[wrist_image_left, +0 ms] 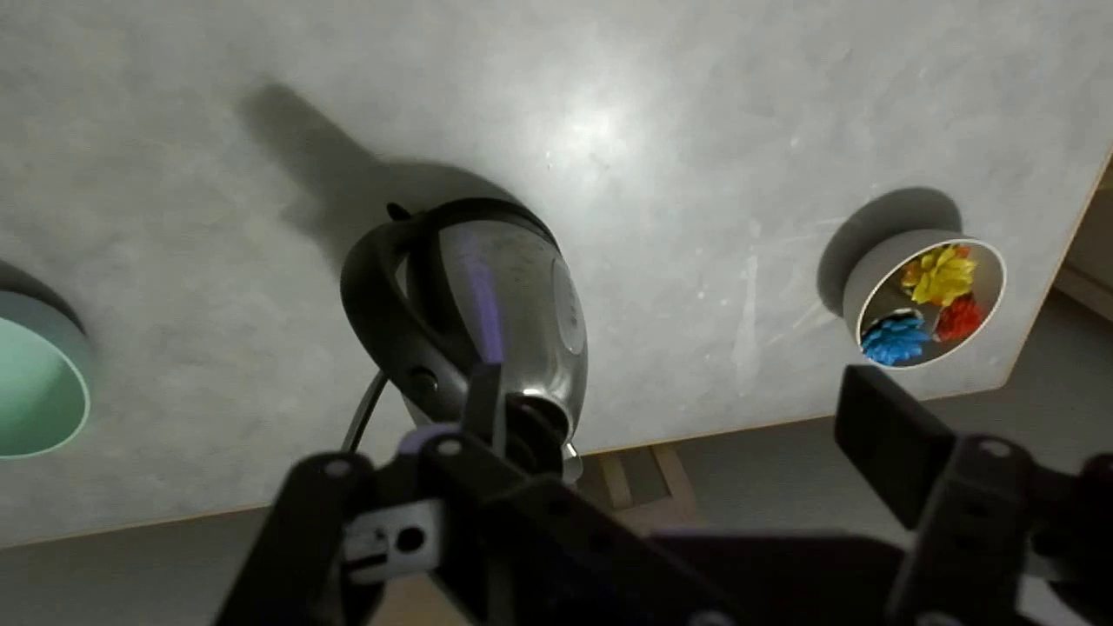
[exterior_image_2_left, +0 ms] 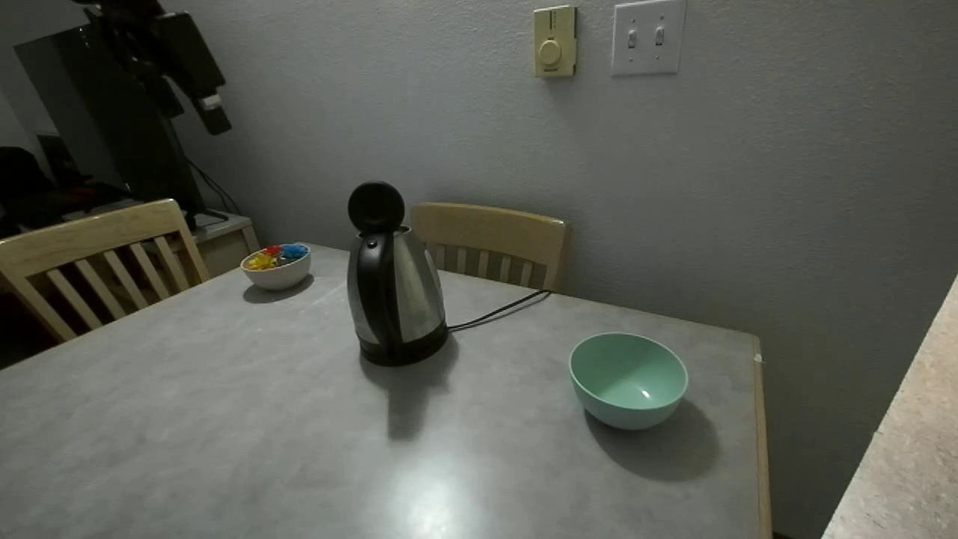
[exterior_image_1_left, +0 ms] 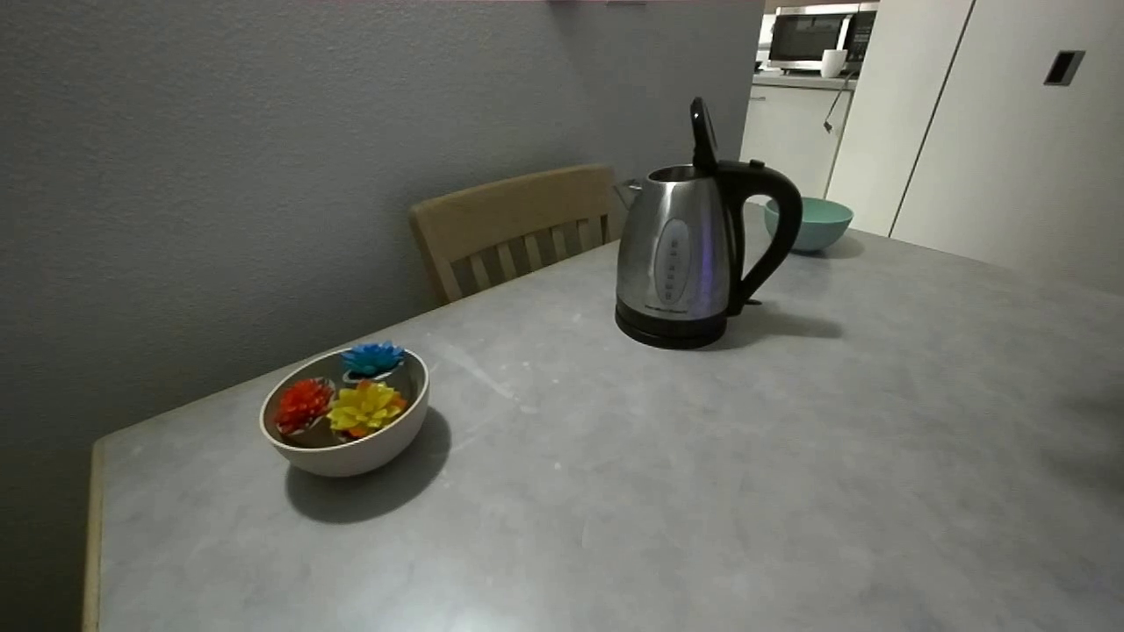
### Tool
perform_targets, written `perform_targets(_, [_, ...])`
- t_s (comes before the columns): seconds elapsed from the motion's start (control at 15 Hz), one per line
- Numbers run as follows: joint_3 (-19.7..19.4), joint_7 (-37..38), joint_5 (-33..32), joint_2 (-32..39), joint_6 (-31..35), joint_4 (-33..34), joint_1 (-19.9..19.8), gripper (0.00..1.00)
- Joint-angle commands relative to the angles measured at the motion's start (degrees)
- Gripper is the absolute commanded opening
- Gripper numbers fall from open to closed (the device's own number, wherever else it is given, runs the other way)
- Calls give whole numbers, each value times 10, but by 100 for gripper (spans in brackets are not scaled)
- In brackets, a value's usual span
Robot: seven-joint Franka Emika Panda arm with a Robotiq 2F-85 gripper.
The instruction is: Close the kettle
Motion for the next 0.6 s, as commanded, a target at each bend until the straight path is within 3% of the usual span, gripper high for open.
perform_targets(0.0, [-8,-37,41,28,67,5,-3,68])
perform_targets(0.33, [-26,-101,168,63,132,16,7,31])
perform_targets(0.53, [-23,-77,185,82,196,14,-7,12])
